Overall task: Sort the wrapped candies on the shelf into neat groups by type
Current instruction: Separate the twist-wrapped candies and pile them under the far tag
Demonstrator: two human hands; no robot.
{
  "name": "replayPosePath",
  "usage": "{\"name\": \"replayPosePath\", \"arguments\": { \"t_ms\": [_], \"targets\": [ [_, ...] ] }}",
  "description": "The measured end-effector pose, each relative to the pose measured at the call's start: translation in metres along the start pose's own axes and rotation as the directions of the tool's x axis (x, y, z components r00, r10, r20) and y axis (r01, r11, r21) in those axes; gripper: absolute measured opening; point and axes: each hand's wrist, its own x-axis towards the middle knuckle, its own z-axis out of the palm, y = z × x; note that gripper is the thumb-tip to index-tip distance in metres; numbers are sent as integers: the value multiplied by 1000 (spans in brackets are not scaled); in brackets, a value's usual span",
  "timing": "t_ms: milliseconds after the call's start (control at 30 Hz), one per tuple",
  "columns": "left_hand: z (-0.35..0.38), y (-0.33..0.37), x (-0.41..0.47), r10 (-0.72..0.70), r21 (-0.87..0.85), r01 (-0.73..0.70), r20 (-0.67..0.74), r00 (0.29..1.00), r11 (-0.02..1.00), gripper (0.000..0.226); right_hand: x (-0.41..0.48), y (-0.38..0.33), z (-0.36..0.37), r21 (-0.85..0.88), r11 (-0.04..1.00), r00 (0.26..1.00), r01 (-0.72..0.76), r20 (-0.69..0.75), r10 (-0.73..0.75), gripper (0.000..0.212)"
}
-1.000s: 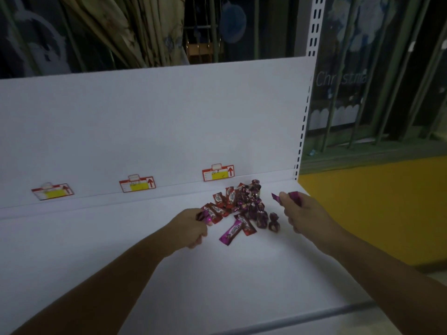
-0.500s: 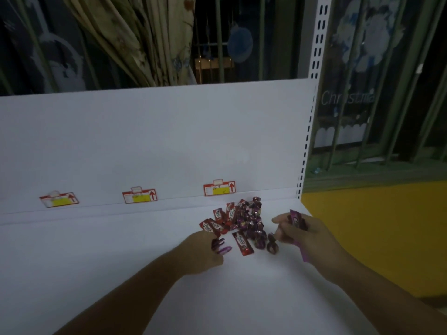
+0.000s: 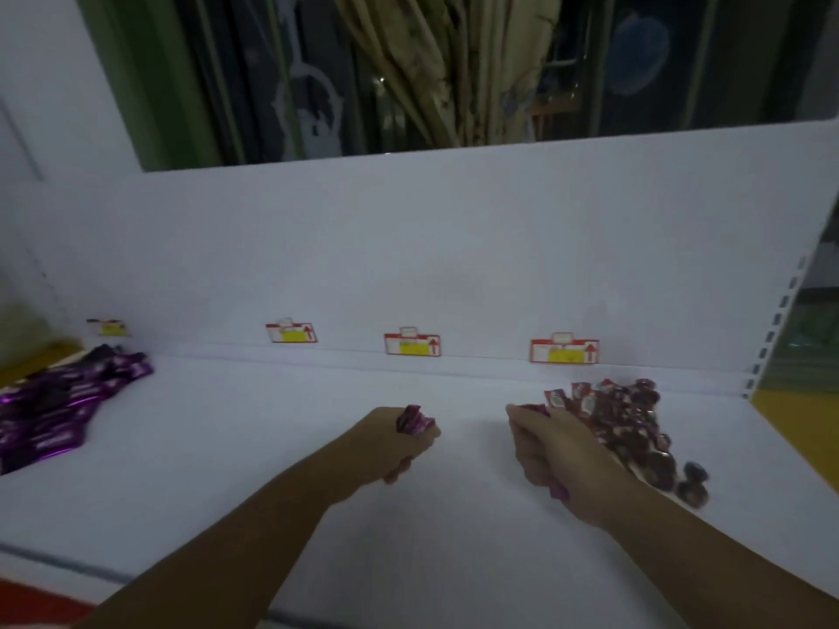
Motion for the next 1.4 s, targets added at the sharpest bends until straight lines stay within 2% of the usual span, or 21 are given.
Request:
{"name": "replayPosePath", "arguments": {
  "t_ms": [133, 267, 367, 467, 633, 767, 900, 1000, 1100, 1233, 1300, 1400],
  "targets": [
    [-46, -18, 5, -36, -134, 29, -55, 998, 991, 19, 25, 3, 44, 28, 997, 996, -69, 57, 68, 41],
    [-104, -49, 14, -45, -191, 43, -5, 999, 981, 26, 52, 8, 96, -56, 995, 995, -87, 40, 89, 45],
    [-142, -72, 27, -87, -177, 89, 19, 996, 980, 32, 71, 13, 129, -154, 984, 996, -89, -16, 88, 47],
    [-161, -85, 43, -13, -165, 13, 3, 1000, 986, 33, 85, 16, 148, -136, 986, 992, -95, -99, 81, 44],
    [-168, -80, 69, 66, -213, -63, 8, 998, 975, 18, 91, 16, 152, -30, 998, 972, -51, -231, 42, 13],
    [-159, -75, 89, 94, -145, -90, 25, 995, 985, 16, 91, 13, 140, -37, 998, 945, -50, -324, 35, 22],
    [-151, -72, 103, 80, -117, -84, -33, 996, 990, 16, 104, 11, 133, -3, 999, 957, -51, -287, 48, 22],
    [-158, -71, 104, 47, -123, -56, -73, 996, 991, 4, 124, 10, 139, 57, 998, 981, -42, -188, 52, 23],
    [-177, -78, 98, 39, -101, -45, -64, 997, 994, 18, 147, 14, 156, 70, 996, 991, -46, -123, 54, 24],
    [-212, -98, 88, 3, -88, -12, -98, 995, 996, 13, 173, 25, 189, 58, 996, 991, -65, -111, 71, 21],
    [-230, -109, 90, 25, -10, -27, -172, 985, 1000, 13, 182, 30, 206, 8, 997, 989, -72, -126, 72, 19],
    [-258, -123, 96, 201, 335, -94, -301, 932, 938, 28, 196, 34, 231, -55, 996, 985, -75, -159, 65, 18]
  ]
}}
